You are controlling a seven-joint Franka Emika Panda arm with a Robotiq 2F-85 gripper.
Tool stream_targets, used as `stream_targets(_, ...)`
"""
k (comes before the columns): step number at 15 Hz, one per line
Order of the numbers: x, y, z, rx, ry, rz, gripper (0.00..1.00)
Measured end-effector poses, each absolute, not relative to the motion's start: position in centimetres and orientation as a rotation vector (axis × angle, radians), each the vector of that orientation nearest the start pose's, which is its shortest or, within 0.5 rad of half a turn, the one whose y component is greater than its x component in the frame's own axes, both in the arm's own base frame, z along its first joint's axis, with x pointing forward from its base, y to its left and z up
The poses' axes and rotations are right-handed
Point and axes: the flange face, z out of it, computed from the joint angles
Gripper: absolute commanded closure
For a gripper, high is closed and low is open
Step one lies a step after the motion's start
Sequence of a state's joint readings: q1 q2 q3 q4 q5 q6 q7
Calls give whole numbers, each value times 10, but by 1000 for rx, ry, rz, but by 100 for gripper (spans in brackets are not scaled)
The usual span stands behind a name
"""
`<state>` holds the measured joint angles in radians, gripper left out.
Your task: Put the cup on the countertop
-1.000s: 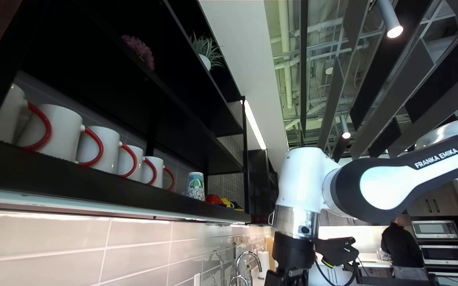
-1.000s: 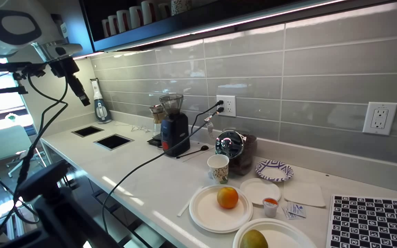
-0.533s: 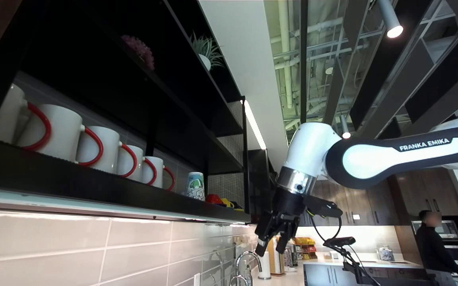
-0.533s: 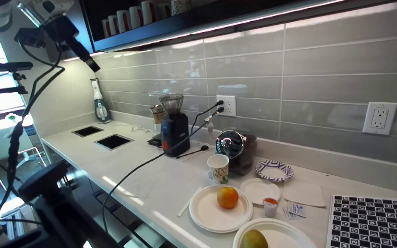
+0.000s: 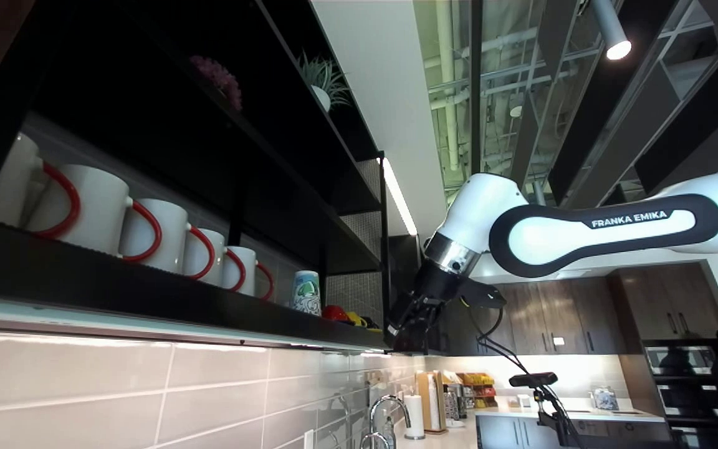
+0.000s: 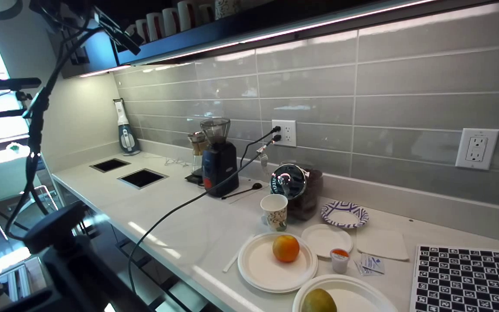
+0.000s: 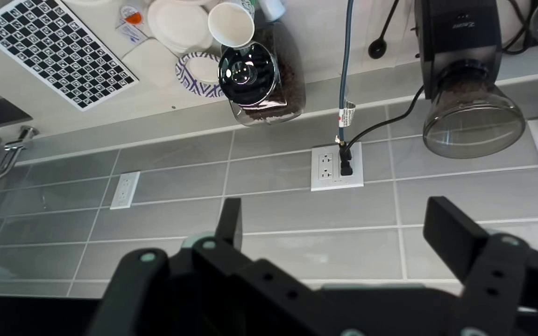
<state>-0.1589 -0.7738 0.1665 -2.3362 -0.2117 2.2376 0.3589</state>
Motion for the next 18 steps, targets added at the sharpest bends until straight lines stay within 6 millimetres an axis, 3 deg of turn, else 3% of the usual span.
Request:
stream_targets(8, 360, 16, 672, -3099, 466, -1164, 0)
stream_targets(13, 362, -13, 709, -3018, 509, -1312, 0)
stream_targets(18, 376, -28, 743, -3002, 382, -1422, 0)
